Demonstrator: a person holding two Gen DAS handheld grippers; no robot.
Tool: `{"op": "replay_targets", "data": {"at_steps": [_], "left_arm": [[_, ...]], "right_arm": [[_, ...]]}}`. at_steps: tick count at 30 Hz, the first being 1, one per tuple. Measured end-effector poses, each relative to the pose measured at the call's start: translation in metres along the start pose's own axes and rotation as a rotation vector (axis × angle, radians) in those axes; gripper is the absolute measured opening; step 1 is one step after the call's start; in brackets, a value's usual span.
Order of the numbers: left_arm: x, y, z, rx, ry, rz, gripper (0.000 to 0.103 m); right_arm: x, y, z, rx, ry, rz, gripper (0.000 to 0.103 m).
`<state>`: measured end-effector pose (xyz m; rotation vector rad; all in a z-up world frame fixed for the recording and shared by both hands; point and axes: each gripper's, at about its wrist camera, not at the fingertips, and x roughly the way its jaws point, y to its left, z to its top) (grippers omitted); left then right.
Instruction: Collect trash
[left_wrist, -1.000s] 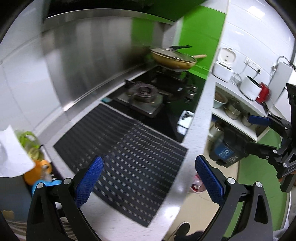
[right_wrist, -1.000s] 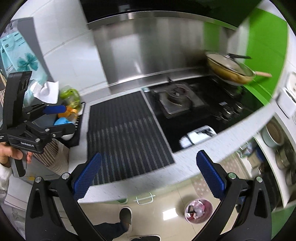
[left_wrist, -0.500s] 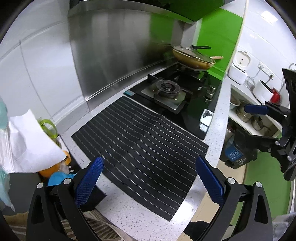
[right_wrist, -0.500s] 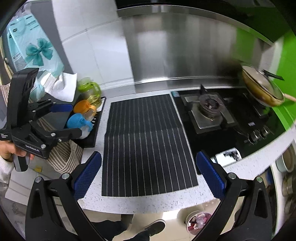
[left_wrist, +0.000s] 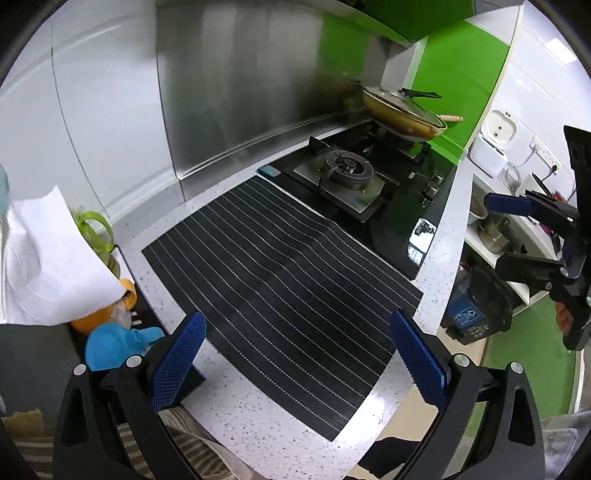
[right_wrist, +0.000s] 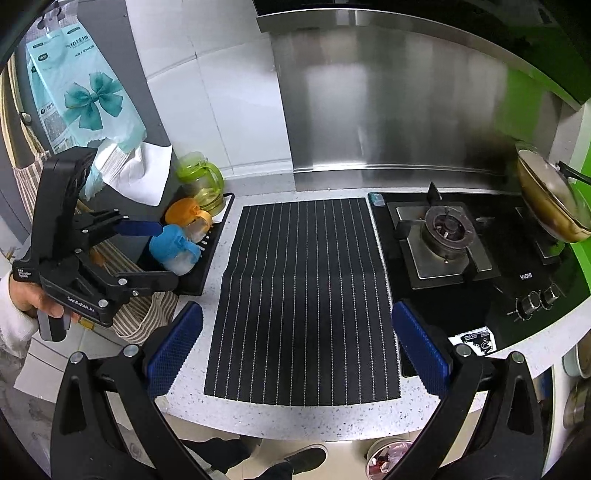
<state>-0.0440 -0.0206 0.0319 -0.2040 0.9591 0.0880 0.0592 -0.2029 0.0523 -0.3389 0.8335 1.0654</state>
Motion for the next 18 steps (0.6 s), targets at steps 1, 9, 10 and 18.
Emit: {"op": "replay_targets", "data": {"at_steps": [1,9,10,18], "left_arm": [[0.0007,0.0007,0.0000,-0.004,0.000,-0.001,0.097],[-0.0004,-0.0042,0.0018,0.006,-0.021,0.058,0.097],[-0.0009,-0.0052,0.0022,0.007,-0.024,0.070,0.097],[-0.0018,-0.0056,0.0032,0.012,-0.037,0.088,0.097]], "right_arm": [[0.0016,-0.0001,-0.0004,-0.001,0.004,0.002,0.100],[0.0059,0.0013,-0.0025,-0.011,0.014,0.007,0.100],[0.0055,0.0013,-0.0025,-0.011,0.013,0.008,0.100],[0.0071,0.0026,-0.0011,-0.014,0.015,0.003,0.100]]}}
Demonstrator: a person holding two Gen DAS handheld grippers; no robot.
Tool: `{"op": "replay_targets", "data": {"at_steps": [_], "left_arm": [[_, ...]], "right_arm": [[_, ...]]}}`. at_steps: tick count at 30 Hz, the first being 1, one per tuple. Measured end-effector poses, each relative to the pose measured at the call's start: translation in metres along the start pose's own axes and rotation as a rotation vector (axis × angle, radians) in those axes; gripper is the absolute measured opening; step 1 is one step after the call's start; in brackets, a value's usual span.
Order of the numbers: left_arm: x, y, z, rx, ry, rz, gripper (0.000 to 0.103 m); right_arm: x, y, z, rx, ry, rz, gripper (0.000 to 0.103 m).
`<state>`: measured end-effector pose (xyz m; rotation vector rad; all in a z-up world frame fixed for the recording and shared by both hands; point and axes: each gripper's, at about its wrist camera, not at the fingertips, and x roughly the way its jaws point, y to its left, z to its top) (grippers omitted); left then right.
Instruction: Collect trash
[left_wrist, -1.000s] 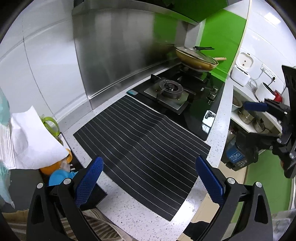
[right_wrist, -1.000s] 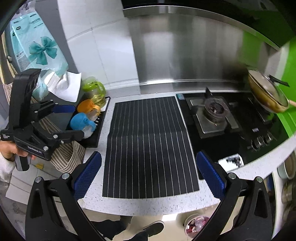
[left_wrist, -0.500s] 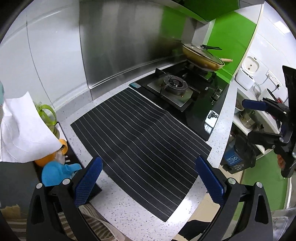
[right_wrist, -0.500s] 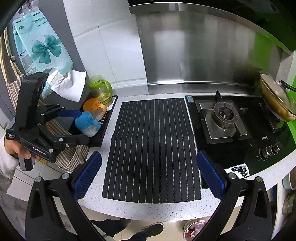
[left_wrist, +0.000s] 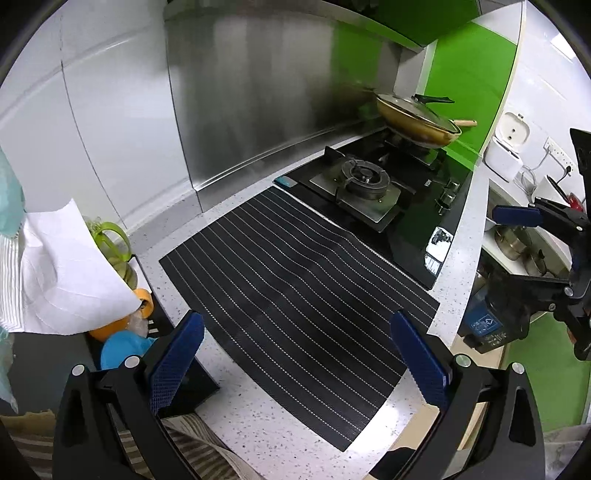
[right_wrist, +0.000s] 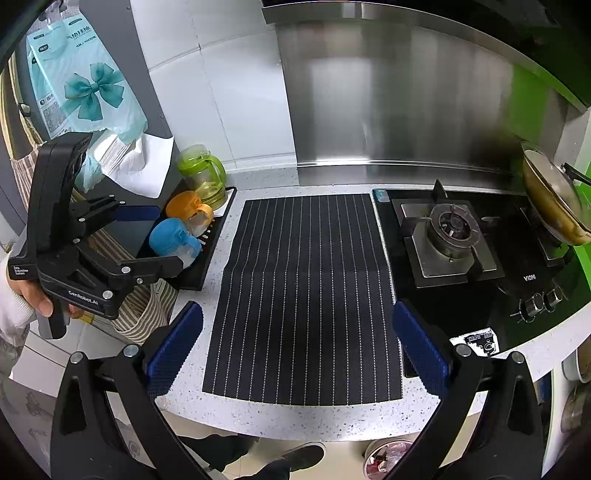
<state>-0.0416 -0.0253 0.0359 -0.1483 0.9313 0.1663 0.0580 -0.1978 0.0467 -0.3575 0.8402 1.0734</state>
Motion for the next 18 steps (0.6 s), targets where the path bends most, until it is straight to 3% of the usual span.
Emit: {"op": "replay_targets", "data": {"at_steps": [18], "left_arm": [[0.0027,0.0000,0.0010,0.001,0.012,-0.004,0.097]], "right_arm": [[-0.0004,-0.0060,-0.0016,-0.004,0.005,-0.002,0.100]]}}
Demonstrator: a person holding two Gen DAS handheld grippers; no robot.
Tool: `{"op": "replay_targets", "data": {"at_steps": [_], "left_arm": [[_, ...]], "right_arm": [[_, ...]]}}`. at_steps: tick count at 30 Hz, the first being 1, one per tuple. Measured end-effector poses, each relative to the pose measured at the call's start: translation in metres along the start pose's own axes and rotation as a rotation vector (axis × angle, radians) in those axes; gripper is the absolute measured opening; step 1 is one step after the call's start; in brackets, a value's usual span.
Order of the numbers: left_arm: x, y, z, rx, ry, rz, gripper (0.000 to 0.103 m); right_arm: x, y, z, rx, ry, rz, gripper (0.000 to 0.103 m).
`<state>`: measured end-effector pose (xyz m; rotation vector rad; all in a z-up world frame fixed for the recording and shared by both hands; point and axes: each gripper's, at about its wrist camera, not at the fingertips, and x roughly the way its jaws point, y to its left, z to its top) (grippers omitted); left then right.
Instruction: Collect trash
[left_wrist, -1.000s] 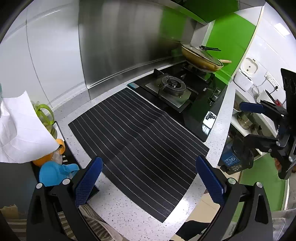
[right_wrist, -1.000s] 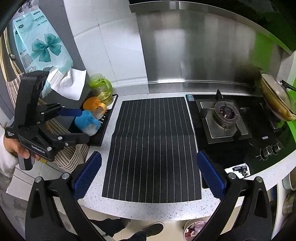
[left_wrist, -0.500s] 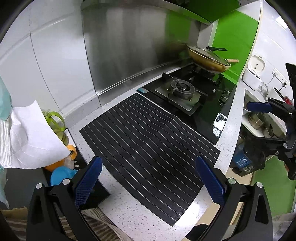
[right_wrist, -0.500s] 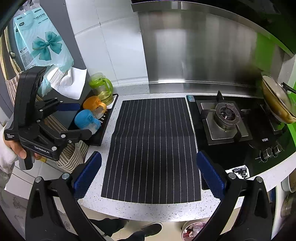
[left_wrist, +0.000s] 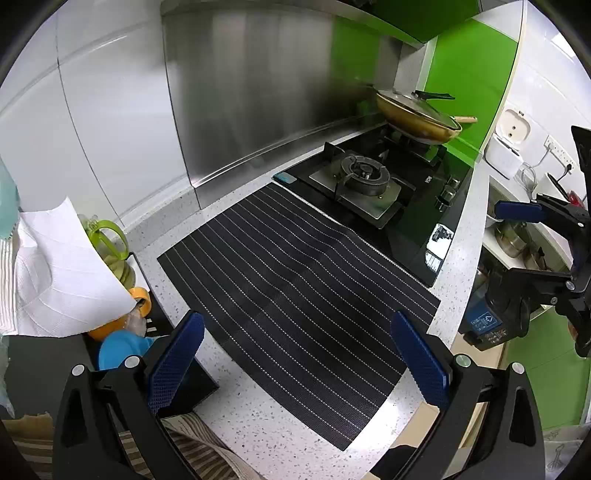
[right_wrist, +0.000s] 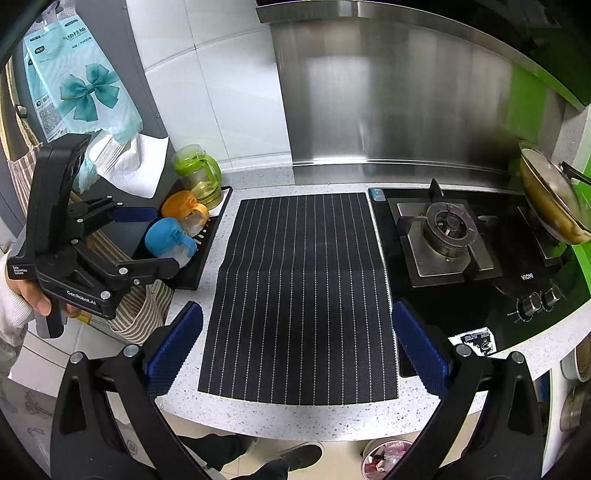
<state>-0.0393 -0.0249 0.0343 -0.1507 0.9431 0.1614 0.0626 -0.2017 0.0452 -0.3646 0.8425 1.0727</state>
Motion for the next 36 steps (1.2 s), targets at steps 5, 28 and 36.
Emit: {"op": "replay_targets", "data": {"at_steps": [5,28,36], "left_arm": [[0.0012,-0.0008,-0.0009,0.001,0.002,0.002,0.097],[0.0031,-0.0019,-0.0020,0.002,0.008,-0.003,0.097],[0.0028,-0.0027,-0.0027,0.003,0.008,-0.001,0.097]], "right_arm": [[0.0000,-0.0006,0.0001,0.001,0.000,0.000,0.100],[-0.0004,-0.0030,-0.0006,0.001,0.003,-0.001,0.100],[-0.0013,-0.0038,-0.0010,0.001,0.005,-0.002,0.100]]}}
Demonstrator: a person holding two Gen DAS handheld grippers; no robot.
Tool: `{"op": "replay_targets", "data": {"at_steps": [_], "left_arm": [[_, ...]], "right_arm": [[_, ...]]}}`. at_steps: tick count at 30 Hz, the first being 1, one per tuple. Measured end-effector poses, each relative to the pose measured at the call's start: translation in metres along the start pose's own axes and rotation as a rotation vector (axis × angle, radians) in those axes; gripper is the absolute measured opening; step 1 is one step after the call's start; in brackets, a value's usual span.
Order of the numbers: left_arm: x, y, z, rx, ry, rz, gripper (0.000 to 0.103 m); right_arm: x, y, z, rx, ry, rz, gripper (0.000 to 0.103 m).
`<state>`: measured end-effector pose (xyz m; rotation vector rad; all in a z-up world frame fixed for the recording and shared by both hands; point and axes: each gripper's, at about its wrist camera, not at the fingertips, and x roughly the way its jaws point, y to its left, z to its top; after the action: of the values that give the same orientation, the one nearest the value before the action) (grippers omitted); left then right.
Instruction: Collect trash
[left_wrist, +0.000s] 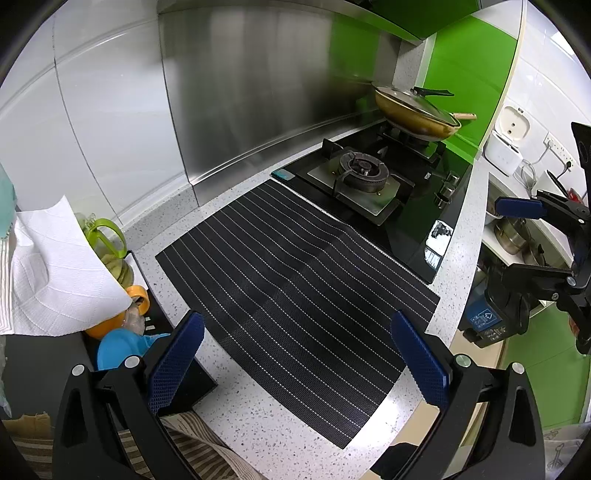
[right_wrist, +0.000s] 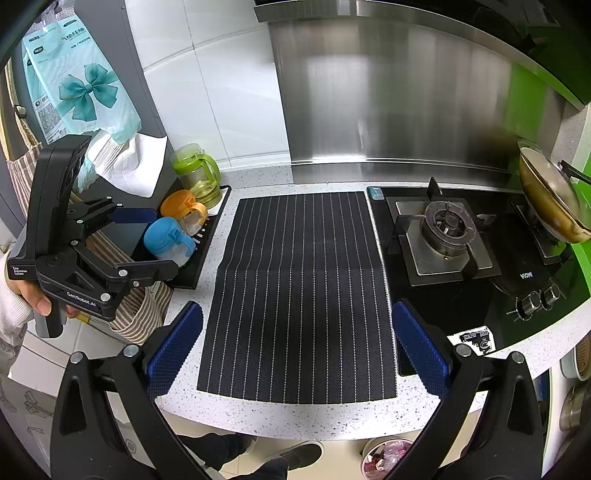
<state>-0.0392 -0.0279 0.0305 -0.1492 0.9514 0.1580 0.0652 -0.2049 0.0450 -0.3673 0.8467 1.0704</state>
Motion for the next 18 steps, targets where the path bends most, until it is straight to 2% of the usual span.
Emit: {"op": "replay_targets", "data": {"at_steps": [18], "left_arm": [[0.0022,0.0008,0.0006,0.004,0.005,-0.002,0.097]], "right_arm": [[0.0009,-0.0010,0.0008,0.002,0.002,-0.001,0.100]]}}
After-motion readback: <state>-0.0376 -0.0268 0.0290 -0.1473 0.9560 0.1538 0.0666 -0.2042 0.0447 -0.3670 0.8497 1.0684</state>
